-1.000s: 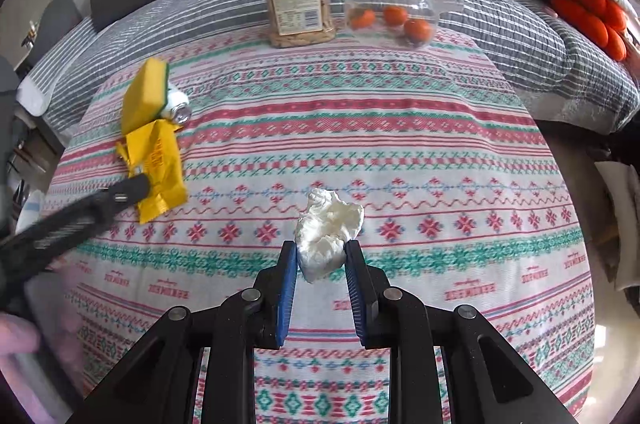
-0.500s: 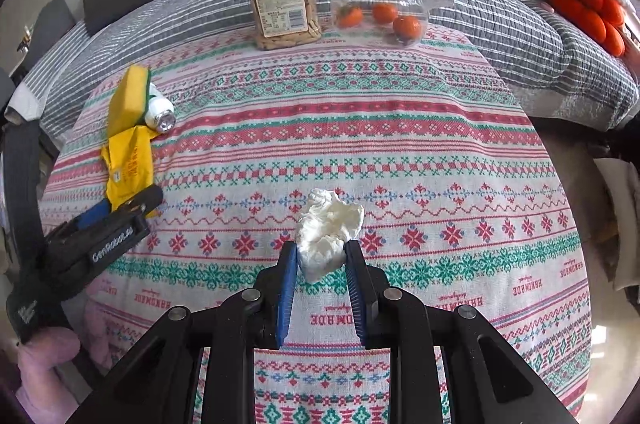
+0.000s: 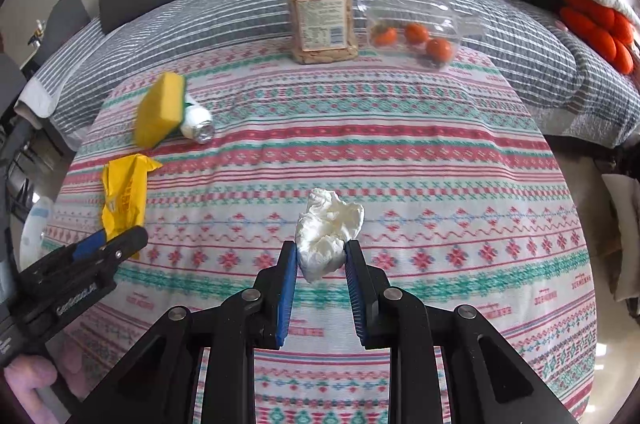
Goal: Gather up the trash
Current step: 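Grasp the yellow snack wrapper with the left gripper while the right holds the tissue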
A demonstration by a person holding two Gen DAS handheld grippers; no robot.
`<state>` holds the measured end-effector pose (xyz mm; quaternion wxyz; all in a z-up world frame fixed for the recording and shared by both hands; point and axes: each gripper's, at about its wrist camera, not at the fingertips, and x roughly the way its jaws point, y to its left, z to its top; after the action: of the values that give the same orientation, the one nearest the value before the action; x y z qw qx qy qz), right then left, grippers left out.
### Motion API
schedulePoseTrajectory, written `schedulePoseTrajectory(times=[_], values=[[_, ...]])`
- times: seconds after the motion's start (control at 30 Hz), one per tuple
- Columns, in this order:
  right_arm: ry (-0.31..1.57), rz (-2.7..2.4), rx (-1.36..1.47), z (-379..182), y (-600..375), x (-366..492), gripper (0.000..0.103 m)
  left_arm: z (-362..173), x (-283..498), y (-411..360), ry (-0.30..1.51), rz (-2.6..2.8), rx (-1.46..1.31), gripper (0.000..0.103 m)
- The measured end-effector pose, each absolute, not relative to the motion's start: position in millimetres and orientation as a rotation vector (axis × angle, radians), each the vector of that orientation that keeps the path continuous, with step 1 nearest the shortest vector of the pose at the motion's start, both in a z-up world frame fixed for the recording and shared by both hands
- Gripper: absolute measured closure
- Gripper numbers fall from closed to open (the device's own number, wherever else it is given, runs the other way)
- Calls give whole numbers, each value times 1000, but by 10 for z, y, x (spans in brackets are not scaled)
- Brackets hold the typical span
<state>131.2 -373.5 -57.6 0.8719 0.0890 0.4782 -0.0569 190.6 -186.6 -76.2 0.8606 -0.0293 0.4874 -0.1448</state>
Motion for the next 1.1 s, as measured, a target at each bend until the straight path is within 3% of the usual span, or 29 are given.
schedulePoseTrajectory(times=[0.63, 1.1], values=[[962, 105, 106, -312, -2155, 1827, 78, -379, 1787, -415, 1002, -170, -128, 49], [972, 206, 74, -345, -1305, 2041, 78, -384, 1691, 650, 1025, -17, -152, 49]])
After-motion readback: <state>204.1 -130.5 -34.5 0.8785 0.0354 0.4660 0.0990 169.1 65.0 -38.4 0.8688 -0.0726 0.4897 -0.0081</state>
